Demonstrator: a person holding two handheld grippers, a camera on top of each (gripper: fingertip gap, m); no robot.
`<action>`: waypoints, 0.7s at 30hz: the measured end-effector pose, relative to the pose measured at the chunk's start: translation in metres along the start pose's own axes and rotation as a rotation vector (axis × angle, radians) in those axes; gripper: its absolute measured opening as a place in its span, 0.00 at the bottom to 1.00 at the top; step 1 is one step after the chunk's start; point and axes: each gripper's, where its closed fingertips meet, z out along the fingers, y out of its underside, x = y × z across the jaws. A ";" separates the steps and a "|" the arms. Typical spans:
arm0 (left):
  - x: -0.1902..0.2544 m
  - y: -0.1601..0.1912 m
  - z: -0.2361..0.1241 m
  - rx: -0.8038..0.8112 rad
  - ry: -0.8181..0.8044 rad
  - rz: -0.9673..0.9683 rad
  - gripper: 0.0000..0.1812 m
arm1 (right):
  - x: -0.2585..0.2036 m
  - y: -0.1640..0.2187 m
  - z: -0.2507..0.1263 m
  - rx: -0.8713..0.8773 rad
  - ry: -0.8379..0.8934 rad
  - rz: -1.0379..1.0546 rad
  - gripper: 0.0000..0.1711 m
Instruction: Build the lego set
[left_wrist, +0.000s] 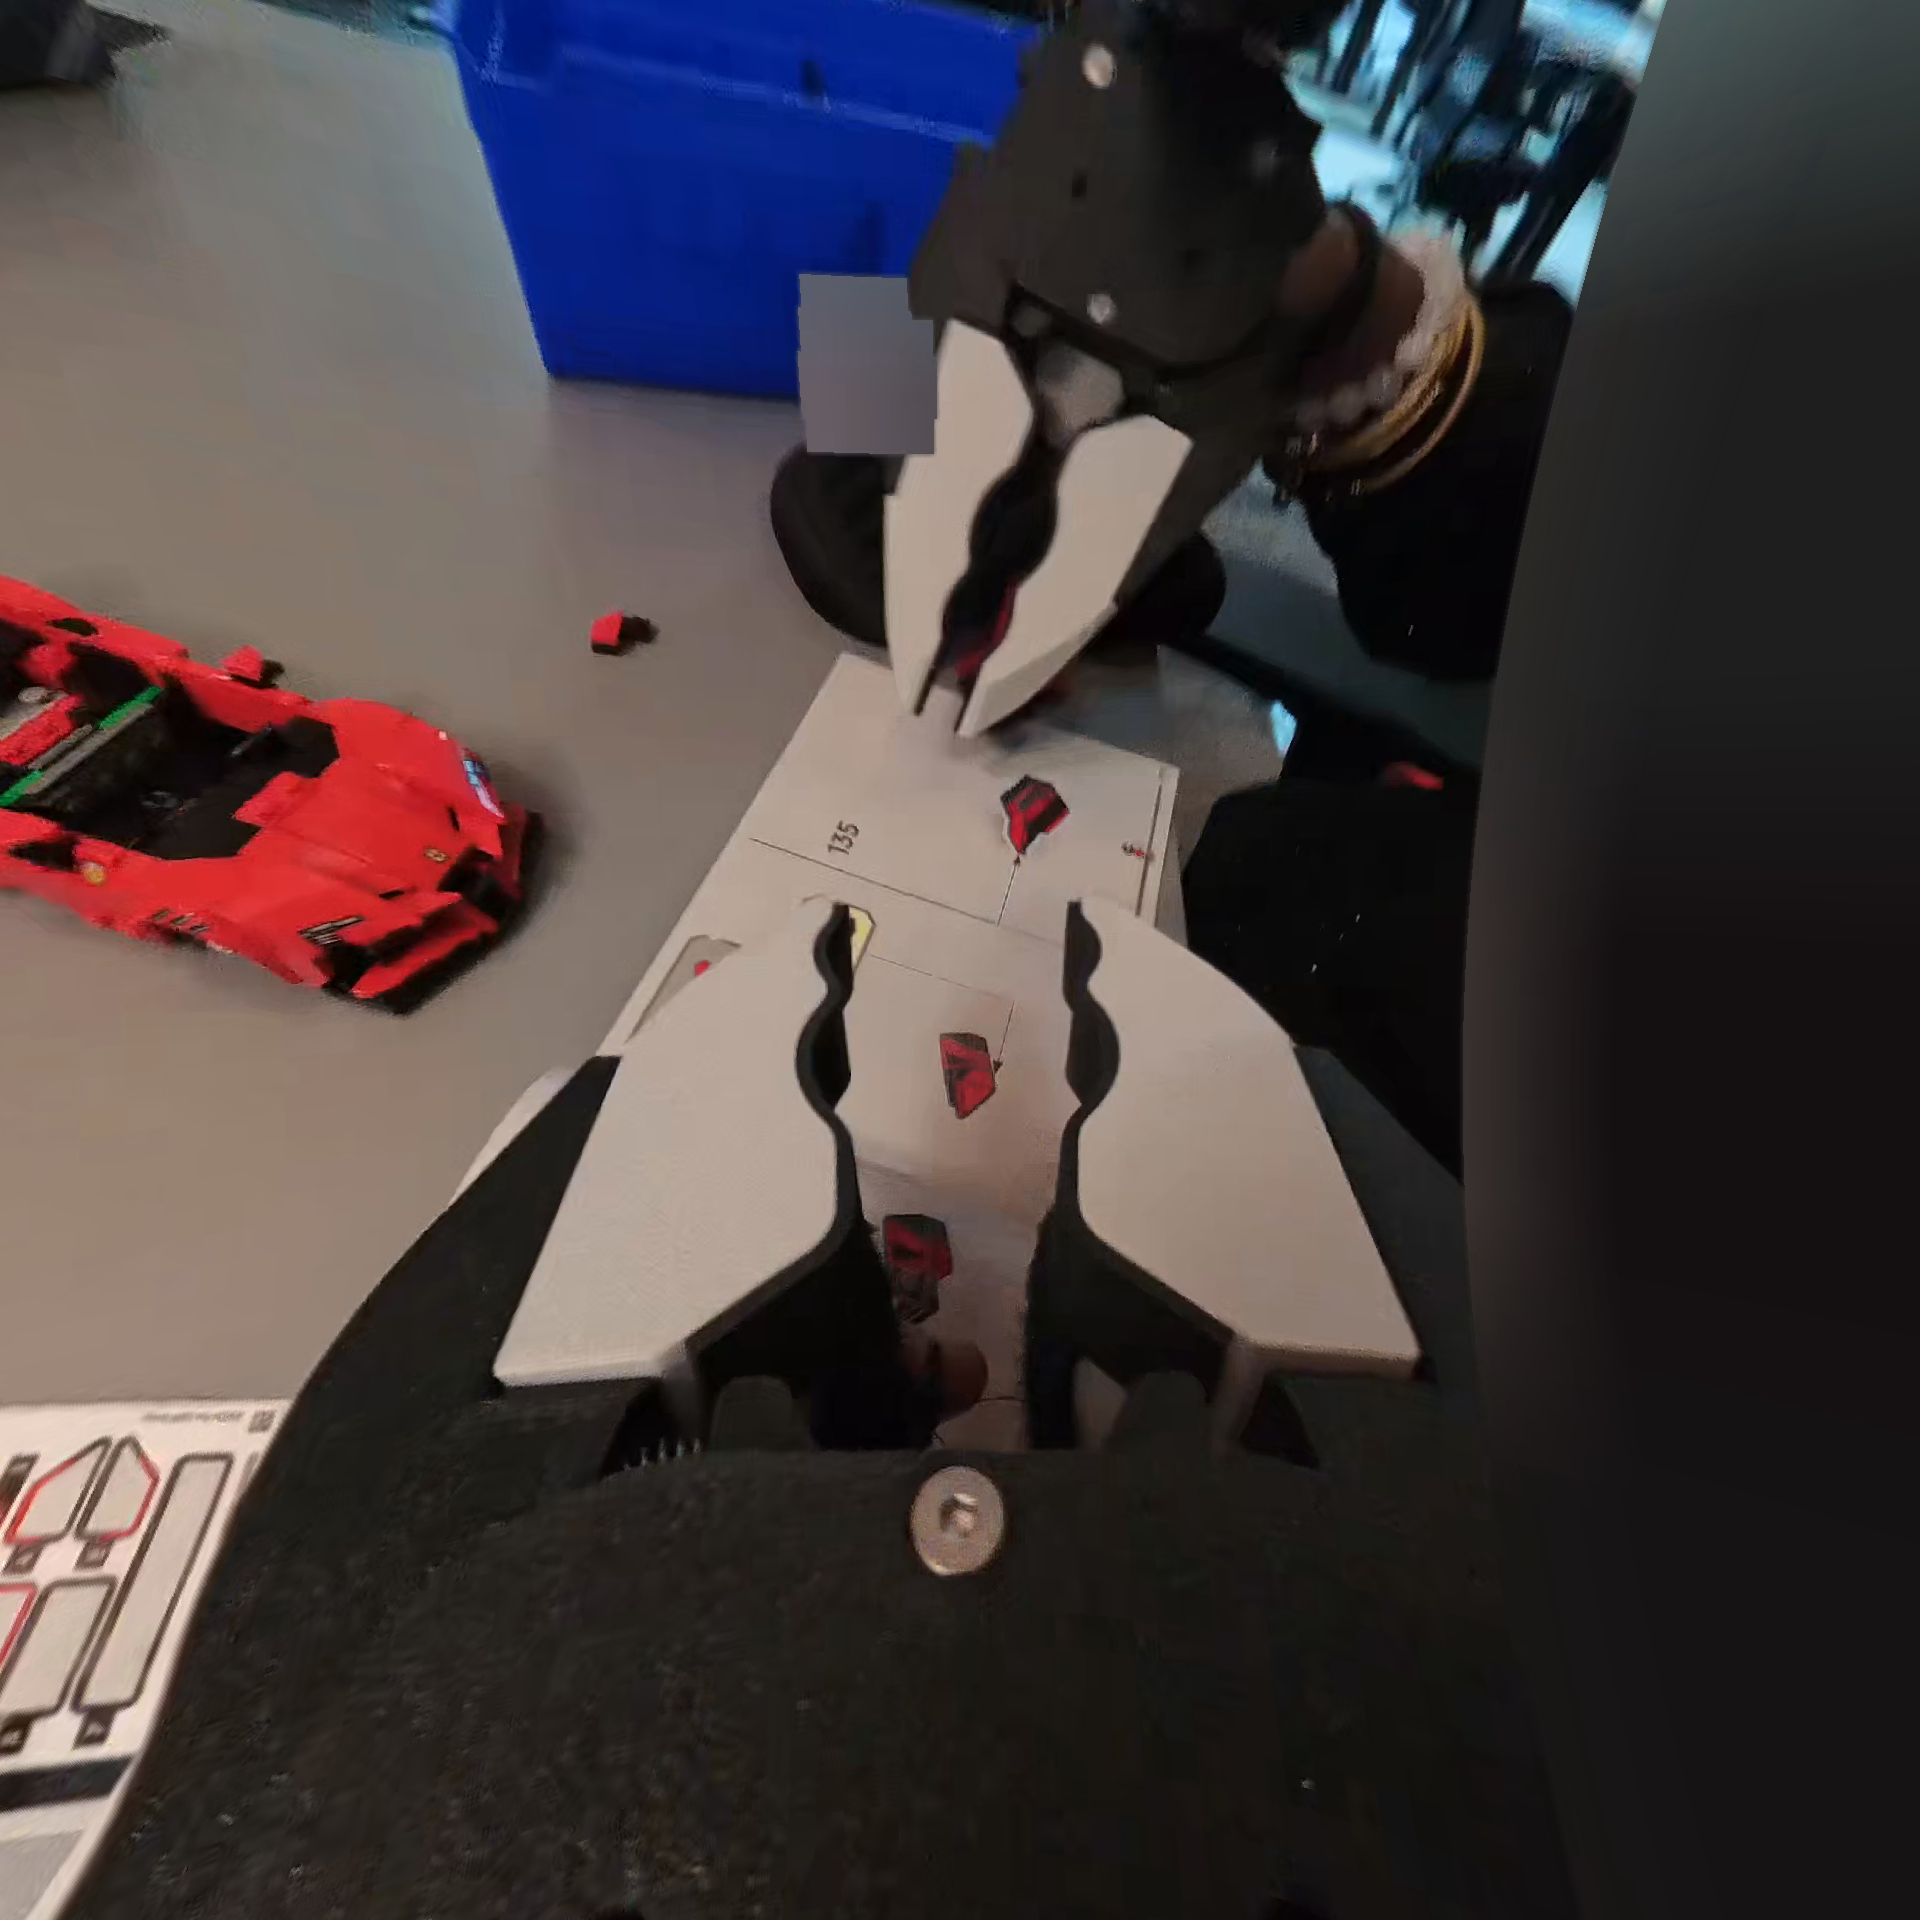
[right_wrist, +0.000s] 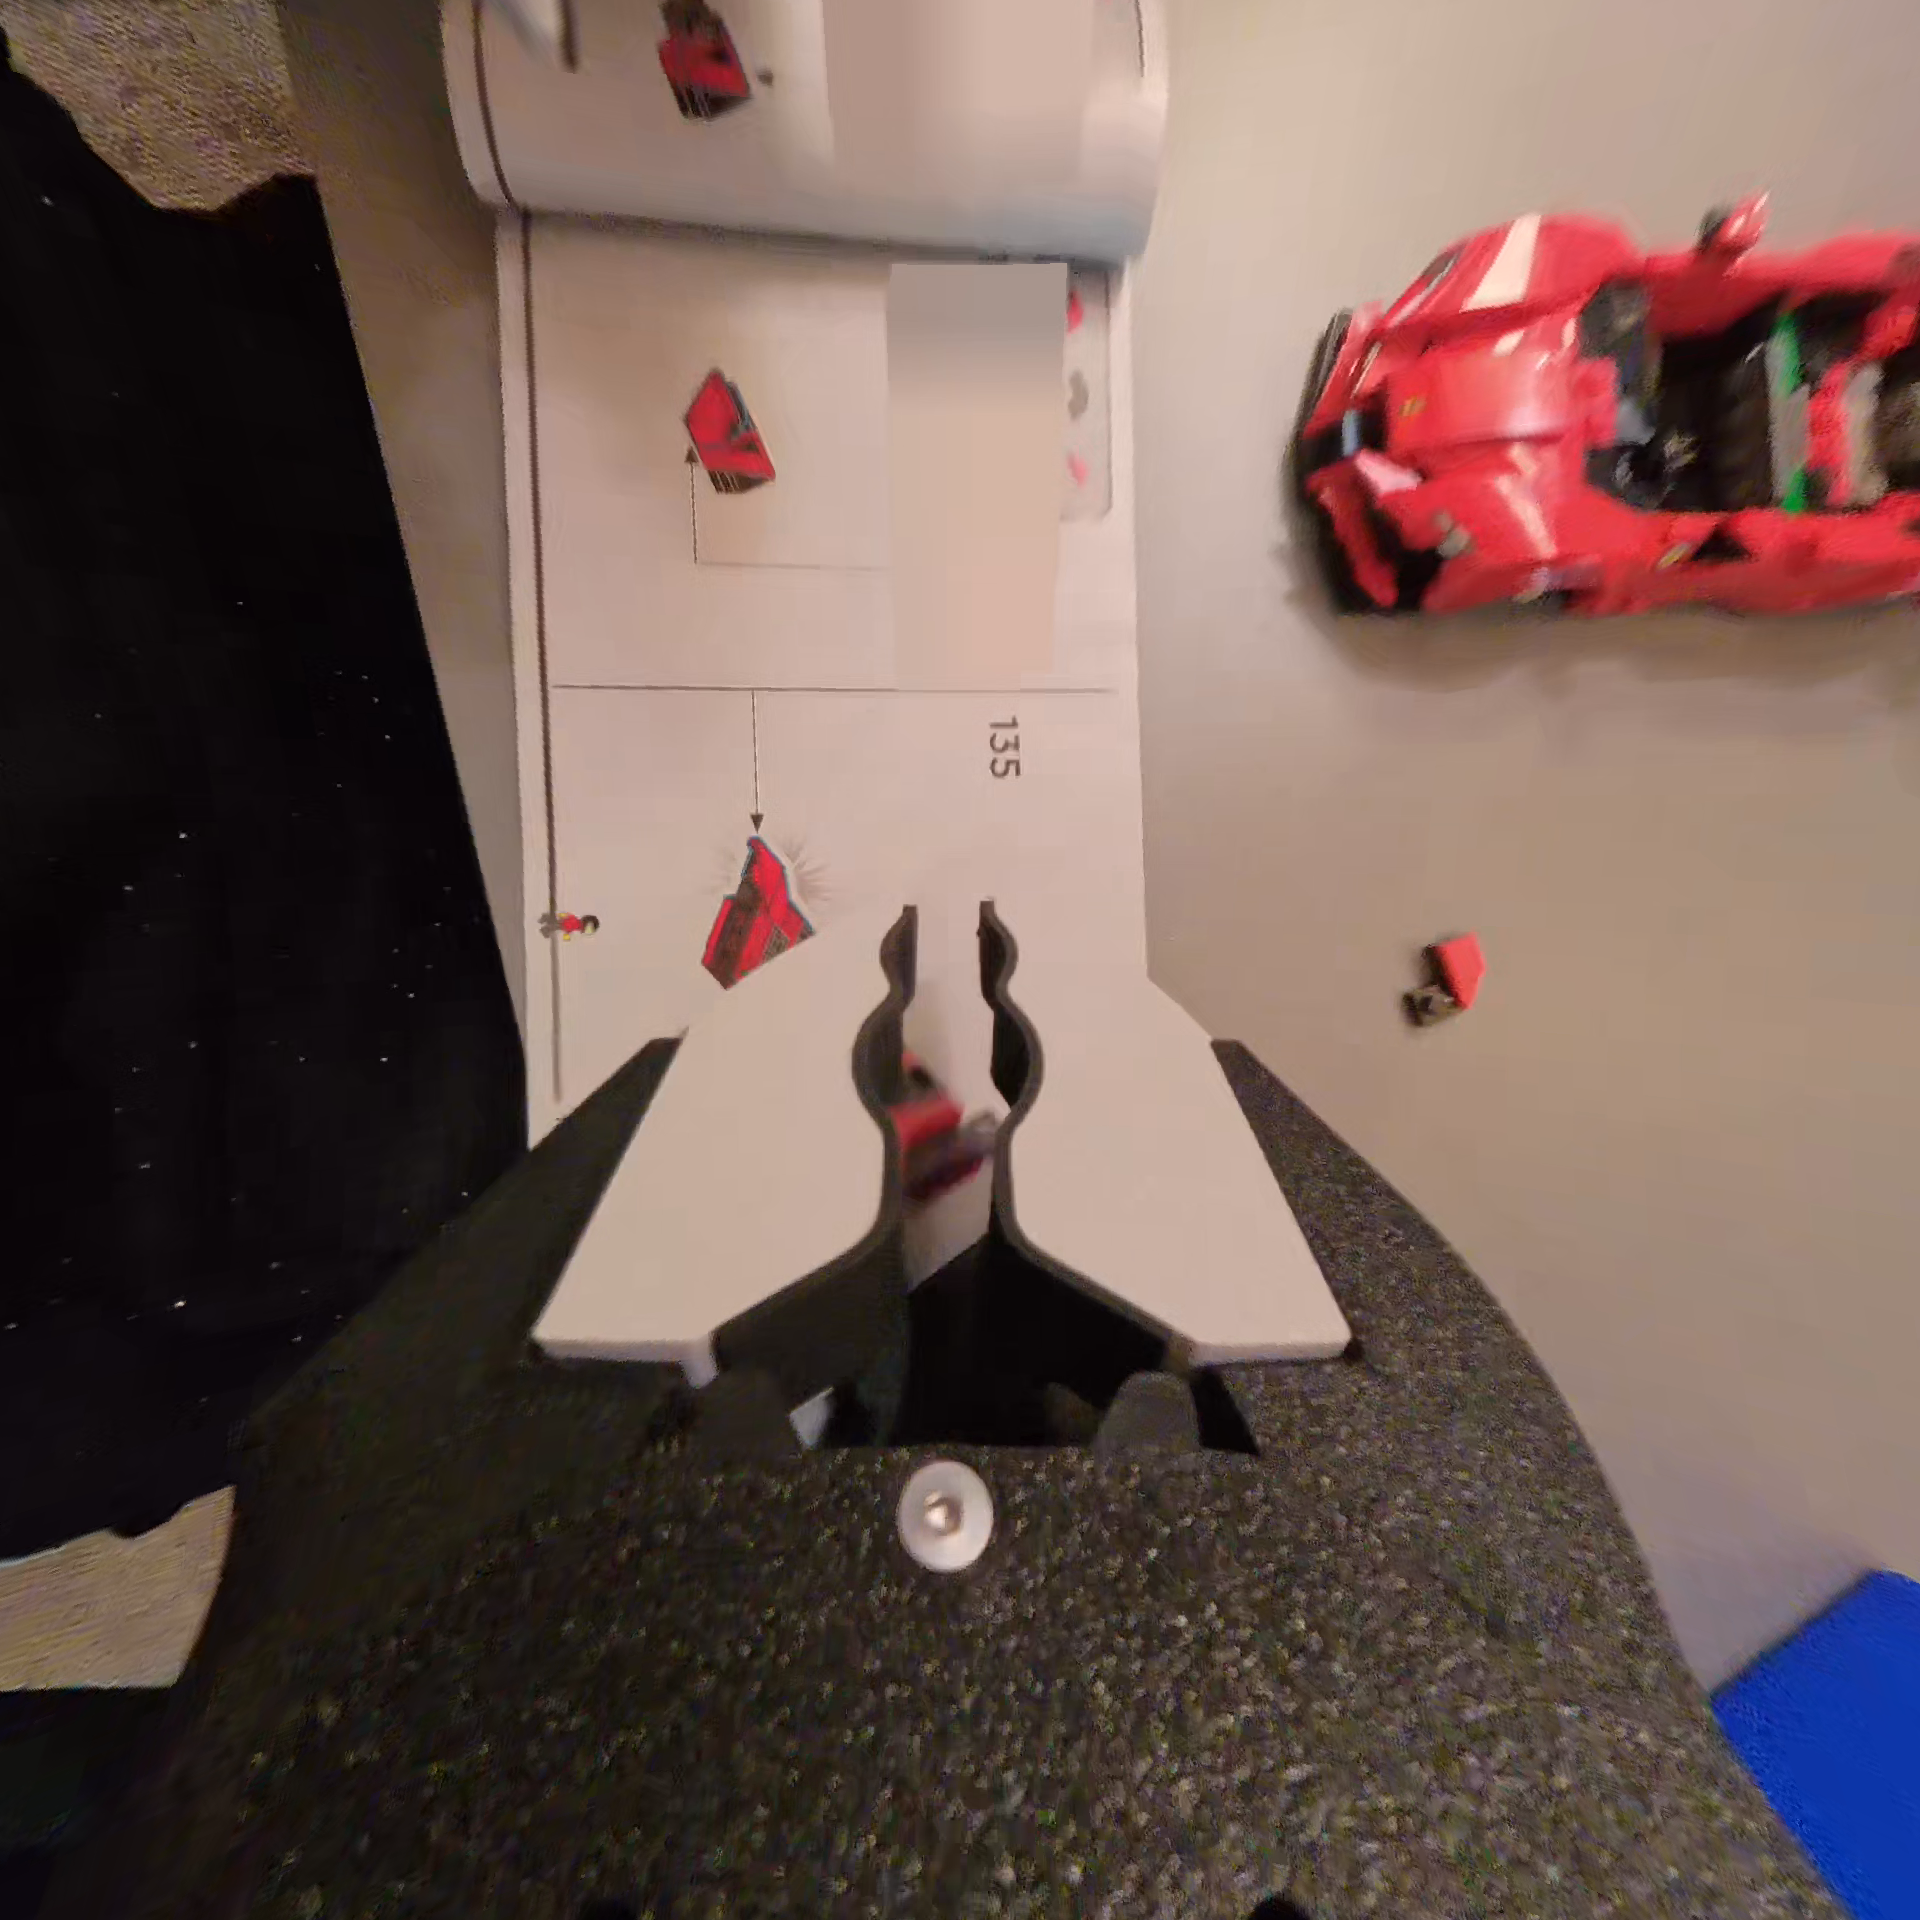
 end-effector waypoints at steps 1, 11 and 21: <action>0.003 0.003 0.004 -0.028 0.000 0.029 0.21 | -0.003 0.002 0.003 -0.001 -0.032 0.020 0.06; 0.015 0.024 0.049 -0.210 -0.070 0.225 0.20 | -0.007 0.035 -0.053 0.064 -0.048 0.247 0.33; 0.024 0.027 0.062 -0.237 -0.064 0.287 0.19 | -0.040 0.066 -0.039 -0.021 0.104 -0.142 0.30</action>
